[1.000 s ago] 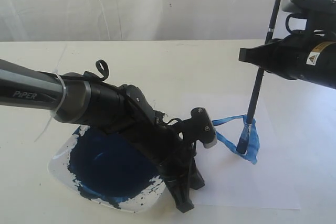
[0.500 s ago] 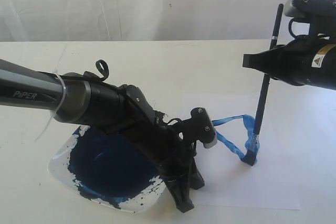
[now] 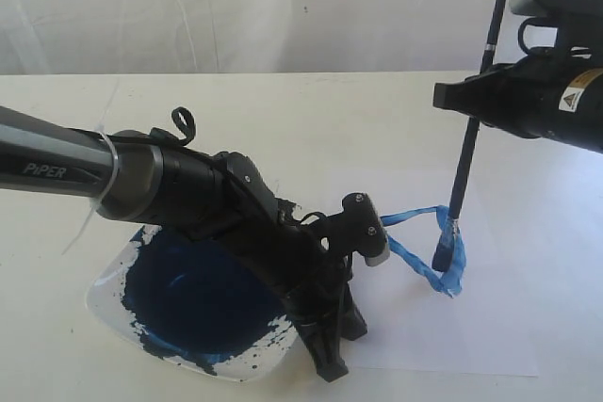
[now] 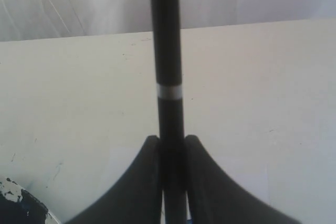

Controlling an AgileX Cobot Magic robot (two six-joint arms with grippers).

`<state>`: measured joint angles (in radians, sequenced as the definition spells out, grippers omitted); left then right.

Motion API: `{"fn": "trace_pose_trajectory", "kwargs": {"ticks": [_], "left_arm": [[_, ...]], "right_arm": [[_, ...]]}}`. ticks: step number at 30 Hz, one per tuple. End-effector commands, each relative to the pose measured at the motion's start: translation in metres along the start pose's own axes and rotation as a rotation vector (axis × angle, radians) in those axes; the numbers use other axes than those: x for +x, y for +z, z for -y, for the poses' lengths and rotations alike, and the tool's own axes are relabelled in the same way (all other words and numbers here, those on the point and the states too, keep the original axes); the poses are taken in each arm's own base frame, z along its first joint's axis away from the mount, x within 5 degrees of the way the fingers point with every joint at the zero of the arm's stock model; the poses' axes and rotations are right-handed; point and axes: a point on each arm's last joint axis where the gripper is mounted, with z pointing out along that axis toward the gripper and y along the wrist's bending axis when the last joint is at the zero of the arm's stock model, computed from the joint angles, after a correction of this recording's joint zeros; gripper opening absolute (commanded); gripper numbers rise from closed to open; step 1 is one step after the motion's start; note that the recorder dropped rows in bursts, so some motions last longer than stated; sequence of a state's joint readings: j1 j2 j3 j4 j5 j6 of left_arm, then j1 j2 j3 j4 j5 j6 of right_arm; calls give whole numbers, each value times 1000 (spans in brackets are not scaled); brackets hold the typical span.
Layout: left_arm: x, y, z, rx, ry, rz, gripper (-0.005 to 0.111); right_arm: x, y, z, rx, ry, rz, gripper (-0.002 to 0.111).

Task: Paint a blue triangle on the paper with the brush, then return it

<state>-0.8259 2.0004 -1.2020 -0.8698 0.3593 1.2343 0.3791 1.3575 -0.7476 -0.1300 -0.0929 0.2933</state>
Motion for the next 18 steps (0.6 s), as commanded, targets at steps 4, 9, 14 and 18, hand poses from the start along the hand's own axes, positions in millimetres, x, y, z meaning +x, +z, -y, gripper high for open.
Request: {"fn": "trace_pose_trajectory", "kwargs": {"ticks": [4, 9, 14, 18], "left_arm": [[1, 3, 4, 35, -8, -8, 0], [1, 3, 4, 35, -8, -8, 0], [1, 3, 4, 35, -8, -8, 0], [1, 3, 4, 35, -8, -8, 0]], "right_arm": [[0, 2, 0, -3, -14, 8, 0], [2, -5, 1, 16, -15, -41, 0], [-1, -9, 1, 14, -10, -27, 0], [-1, -9, 1, 15, -10, -31, 0]]}}
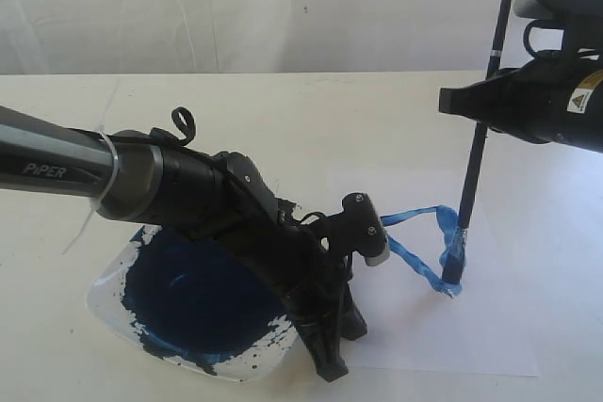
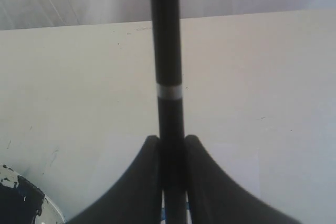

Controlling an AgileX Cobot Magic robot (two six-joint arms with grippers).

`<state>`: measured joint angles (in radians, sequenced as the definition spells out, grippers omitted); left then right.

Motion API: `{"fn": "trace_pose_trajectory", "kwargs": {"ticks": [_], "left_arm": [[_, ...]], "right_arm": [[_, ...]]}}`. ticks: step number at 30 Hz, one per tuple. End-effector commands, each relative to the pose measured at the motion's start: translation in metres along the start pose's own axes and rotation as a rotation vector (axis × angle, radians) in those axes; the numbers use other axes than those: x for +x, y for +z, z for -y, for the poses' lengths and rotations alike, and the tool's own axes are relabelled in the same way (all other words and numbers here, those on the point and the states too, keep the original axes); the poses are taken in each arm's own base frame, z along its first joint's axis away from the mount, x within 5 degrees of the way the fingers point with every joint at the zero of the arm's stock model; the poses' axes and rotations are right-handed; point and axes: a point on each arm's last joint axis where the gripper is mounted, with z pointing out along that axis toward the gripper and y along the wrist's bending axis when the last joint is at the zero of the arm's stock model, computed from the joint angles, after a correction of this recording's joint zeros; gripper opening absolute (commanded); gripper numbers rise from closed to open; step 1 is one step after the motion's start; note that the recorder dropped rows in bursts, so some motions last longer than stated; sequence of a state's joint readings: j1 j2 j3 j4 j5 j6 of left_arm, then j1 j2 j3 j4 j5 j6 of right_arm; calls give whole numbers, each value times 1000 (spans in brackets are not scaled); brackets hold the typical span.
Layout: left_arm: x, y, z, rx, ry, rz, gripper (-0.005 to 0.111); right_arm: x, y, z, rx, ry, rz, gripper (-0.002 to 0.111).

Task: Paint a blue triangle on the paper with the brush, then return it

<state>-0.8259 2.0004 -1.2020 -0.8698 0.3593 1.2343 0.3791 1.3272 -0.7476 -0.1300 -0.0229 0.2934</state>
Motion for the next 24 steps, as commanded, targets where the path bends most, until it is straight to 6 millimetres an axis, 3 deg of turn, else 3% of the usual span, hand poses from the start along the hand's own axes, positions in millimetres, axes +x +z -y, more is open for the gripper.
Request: {"fn": "trace_pose_trajectory", "kwargs": {"ticks": [1, 24], "left_arm": [[1, 3, 4, 35, -8, -8, 0], [1, 3, 4, 36, -8, -8, 0]], "right_arm": [[-1, -2, 0, 0, -10, 6, 0], [5, 16, 0, -12, -43, 12, 0]]}}
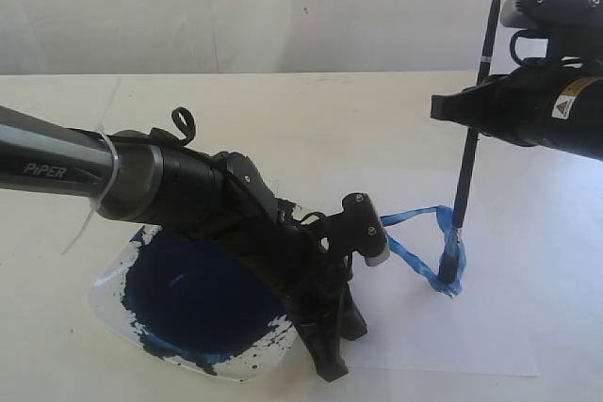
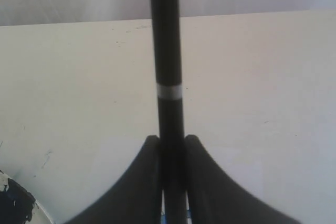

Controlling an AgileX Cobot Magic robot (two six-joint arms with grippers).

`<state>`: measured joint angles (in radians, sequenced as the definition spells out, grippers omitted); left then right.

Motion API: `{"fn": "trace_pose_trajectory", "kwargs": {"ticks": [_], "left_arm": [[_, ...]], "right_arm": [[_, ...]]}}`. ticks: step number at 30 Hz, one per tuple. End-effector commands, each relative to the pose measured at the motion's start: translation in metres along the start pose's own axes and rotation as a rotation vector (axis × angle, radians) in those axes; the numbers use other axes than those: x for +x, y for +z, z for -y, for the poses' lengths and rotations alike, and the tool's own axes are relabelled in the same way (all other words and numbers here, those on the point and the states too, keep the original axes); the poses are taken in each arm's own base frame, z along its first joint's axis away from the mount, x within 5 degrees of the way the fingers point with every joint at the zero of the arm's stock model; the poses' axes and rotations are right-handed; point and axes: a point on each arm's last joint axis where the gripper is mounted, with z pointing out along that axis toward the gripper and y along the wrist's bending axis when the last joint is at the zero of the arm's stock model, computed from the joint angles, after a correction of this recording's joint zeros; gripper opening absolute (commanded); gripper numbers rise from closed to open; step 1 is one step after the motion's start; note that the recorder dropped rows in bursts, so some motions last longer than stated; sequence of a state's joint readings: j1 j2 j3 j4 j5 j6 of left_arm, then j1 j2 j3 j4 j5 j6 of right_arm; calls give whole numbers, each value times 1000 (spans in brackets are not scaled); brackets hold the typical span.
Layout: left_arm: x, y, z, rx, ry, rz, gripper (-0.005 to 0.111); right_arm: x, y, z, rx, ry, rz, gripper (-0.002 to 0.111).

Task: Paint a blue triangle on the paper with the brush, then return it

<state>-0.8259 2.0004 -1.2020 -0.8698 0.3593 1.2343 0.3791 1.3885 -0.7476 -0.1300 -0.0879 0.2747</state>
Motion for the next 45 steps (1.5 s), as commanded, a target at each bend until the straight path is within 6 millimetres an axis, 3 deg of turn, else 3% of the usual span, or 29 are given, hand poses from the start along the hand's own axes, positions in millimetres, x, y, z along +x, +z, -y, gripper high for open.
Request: {"fn": "trace_pose_trajectory", "kwargs": {"ticks": [1, 11, 16, 20, 25, 30, 35, 38, 42, 45], "left_arm": [[1, 3, 4, 36, -8, -8, 0], [1, 3, 4, 36, -8, -8, 0], [-1, -1, 5, 29, -3, 2, 0], [-14, -20, 8, 2, 23, 49, 0], [-41, -75, 17, -76, 69, 175, 0], [-55, -155, 27, -206, 30, 285, 0], [-27, -232, 28, -385, -63, 184, 0], [-7, -269, 35, -453, -128, 134, 0], [5, -314, 56, -538, -194, 208, 0], [17, -336, 82, -568, -190, 227, 0]], "right_arm": [[-1, 0, 0, -2, -30, 10, 0], [-11, -8, -2, -17, -49, 83, 0], [-27, -24, -4, -20, -50, 139, 0], [-41, -46, -6, -17, -50, 177, 0], [-54, -77, -8, -19, -48, 243, 0], [-60, -105, -8, -24, -19, 294, 0], [-64, -122, -10, -50, 86, 336, 0], [-64, -123, -15, -106, 254, 328, 0], [-60, -116, -30, -186, 379, 282, 0], [-57, -106, -45, -261, 437, 259, 0]]}}
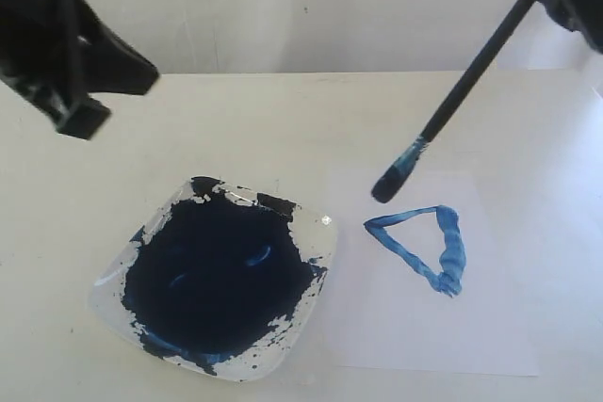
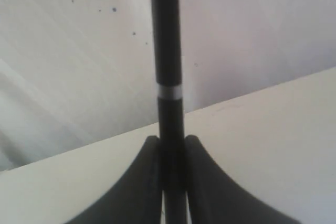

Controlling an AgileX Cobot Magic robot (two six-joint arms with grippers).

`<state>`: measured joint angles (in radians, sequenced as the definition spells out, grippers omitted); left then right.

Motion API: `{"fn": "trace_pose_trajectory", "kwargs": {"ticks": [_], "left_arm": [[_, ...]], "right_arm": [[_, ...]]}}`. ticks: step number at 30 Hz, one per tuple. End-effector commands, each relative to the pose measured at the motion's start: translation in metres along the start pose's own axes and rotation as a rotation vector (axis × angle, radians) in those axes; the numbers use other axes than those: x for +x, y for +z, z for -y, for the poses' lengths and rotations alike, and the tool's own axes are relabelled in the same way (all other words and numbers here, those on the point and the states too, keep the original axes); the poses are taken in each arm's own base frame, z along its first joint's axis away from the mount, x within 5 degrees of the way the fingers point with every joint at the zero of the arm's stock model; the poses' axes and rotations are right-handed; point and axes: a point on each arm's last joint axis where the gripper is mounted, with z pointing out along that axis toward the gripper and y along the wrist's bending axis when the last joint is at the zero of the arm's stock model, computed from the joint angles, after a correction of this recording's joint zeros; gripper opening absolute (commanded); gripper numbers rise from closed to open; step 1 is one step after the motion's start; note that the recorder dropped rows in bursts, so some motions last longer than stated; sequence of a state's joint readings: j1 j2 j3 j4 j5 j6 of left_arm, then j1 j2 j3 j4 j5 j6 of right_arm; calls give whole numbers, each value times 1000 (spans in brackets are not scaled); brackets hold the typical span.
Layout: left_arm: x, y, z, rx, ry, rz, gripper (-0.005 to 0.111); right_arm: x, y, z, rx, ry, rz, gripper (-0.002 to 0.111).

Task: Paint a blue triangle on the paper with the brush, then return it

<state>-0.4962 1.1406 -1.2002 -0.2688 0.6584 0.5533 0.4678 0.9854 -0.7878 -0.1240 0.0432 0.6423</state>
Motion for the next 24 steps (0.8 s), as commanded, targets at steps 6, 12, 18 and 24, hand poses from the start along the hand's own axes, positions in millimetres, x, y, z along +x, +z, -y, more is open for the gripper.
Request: {"fn": "trace_pose_trajectory", "kwargs": {"ticks": [6, 12, 18, 24], "left_arm": [[53, -61, 33, -87, 5, 11, 0], [101, -52, 49, -193, 21, 59, 0], [126, -34, 51, -313, 11, 183, 0], [138, -20, 51, -374, -38, 272, 0]], "right_arm": [[38, 44, -36, -203, 209, -79, 0], [70, 84, -33, -154, 338, -181, 0], [77, 128, -39, -100, 319, -235, 0], [59, 161, -51, -23, 221, -276, 0]]}}
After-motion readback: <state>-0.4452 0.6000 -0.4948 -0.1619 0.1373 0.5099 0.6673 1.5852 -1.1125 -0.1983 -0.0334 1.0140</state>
